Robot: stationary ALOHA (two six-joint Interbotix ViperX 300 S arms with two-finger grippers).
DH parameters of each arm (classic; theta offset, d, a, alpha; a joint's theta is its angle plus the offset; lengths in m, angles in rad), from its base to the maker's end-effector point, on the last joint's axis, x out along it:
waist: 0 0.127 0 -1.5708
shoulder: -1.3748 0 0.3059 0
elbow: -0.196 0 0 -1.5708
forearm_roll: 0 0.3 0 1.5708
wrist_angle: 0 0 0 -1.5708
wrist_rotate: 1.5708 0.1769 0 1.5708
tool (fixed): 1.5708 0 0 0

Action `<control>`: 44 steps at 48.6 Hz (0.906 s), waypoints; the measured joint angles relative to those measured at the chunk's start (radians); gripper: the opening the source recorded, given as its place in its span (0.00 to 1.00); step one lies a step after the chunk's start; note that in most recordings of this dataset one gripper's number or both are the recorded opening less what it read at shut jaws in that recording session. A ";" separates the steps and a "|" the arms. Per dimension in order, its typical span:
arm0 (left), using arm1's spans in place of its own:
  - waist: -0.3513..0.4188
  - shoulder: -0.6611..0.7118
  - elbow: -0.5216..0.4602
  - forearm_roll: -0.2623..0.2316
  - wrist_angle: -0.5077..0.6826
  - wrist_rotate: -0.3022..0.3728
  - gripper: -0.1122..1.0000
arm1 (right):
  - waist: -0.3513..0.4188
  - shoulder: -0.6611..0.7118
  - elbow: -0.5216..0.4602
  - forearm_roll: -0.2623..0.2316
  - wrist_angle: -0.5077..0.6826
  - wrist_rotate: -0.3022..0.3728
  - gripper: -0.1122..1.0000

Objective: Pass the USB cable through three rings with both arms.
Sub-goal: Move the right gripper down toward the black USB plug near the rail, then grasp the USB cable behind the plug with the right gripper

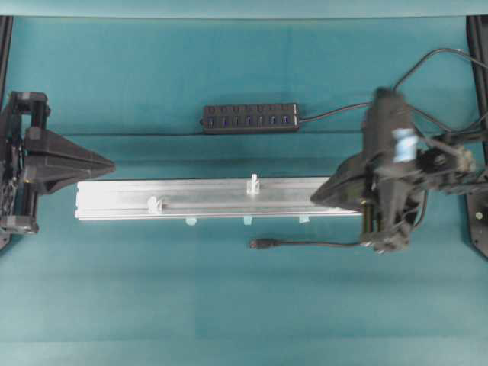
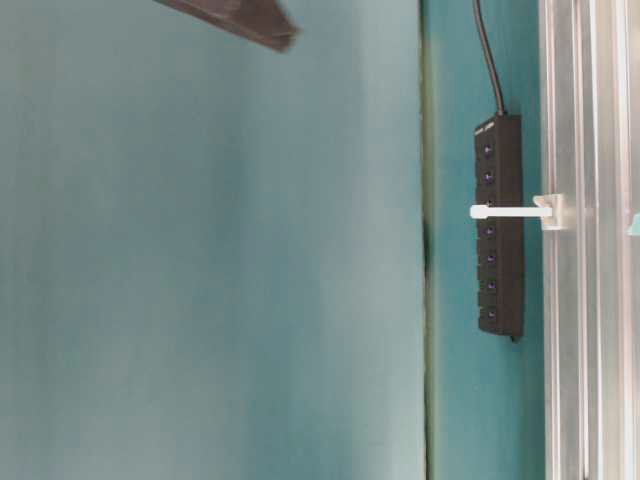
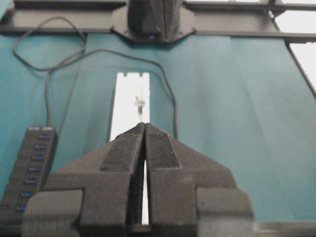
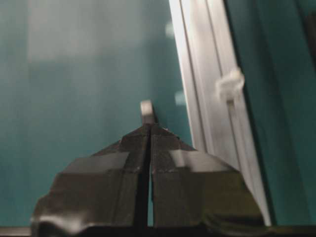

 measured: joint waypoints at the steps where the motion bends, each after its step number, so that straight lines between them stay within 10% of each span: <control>1: 0.000 0.000 0.002 0.000 0.005 0.002 0.12 | 0.002 0.014 -0.012 0.000 0.018 0.000 0.01; 23: 0.000 -0.014 0.000 0.000 0.049 0.000 0.12 | 0.046 0.256 -0.252 -0.005 0.394 0.000 0.09; 39: 0.000 -0.017 0.002 0.000 0.051 0.000 0.12 | 0.066 0.304 -0.272 -0.005 0.431 0.000 0.83; 44: -0.003 -0.017 0.002 0.000 0.051 0.000 0.12 | 0.071 0.316 -0.267 -0.006 0.423 0.002 0.86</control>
